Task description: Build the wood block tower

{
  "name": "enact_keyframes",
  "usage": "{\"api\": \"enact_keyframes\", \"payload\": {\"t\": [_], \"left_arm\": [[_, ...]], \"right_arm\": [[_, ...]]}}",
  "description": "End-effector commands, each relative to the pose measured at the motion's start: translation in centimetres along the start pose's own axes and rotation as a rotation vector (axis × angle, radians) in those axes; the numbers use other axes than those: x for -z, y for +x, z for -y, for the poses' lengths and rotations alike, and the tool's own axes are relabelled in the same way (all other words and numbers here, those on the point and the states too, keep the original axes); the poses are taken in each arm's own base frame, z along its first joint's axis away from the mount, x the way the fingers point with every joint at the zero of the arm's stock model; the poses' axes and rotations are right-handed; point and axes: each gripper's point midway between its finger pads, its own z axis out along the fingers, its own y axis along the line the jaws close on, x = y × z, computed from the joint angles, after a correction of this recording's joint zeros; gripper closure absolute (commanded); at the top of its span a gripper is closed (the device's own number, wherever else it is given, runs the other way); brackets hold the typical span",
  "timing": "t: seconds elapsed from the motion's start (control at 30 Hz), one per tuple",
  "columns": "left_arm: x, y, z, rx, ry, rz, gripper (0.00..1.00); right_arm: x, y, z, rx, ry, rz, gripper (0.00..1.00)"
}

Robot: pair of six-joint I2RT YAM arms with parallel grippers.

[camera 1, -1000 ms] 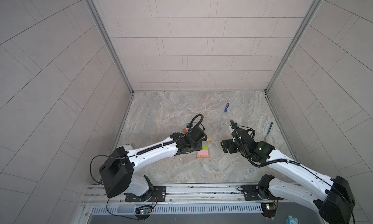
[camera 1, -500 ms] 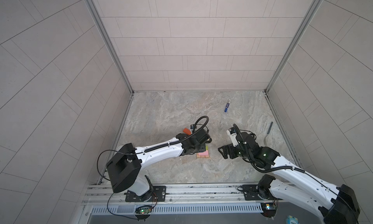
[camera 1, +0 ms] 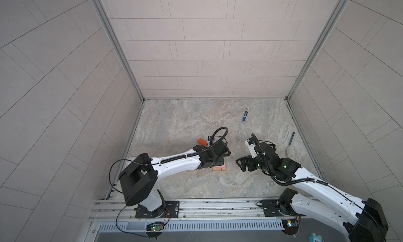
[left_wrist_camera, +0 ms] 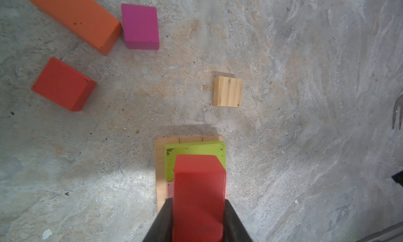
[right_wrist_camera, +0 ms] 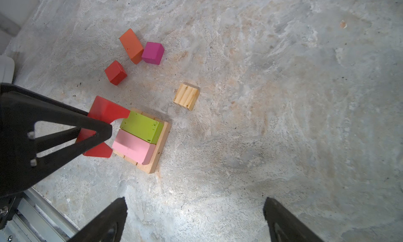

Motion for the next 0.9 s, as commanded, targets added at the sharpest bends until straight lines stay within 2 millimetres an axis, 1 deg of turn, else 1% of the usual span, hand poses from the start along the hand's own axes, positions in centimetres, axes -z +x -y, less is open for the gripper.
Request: {"api": "enact_keyframes", "payload": {"t": [0.0,0.27,0.4,0.87], "left_arm": [[-0.2,-0.4,0.6,0.002,0.001,0.017,0.87],[-0.5,-0.3,1.1,-0.008,0.005,0.015,0.87],[-0.9,-0.1,0.8,-0.012,-0.008,0.009,0.87],[-1.3,-0.1,1.2,-0.018,-0.005,0.004,0.87]], "right_arm": [[0.1,0.2,0.4,0.003,0.014,-0.006,0.01],[0.0,0.6,0.6,-0.001,0.017,-0.017,0.01],[0.0,0.5,0.6,0.0,0.016,-0.016,0.01],[0.1,0.9,1.0,-0.003,0.022,-0.021,0.01]]}}
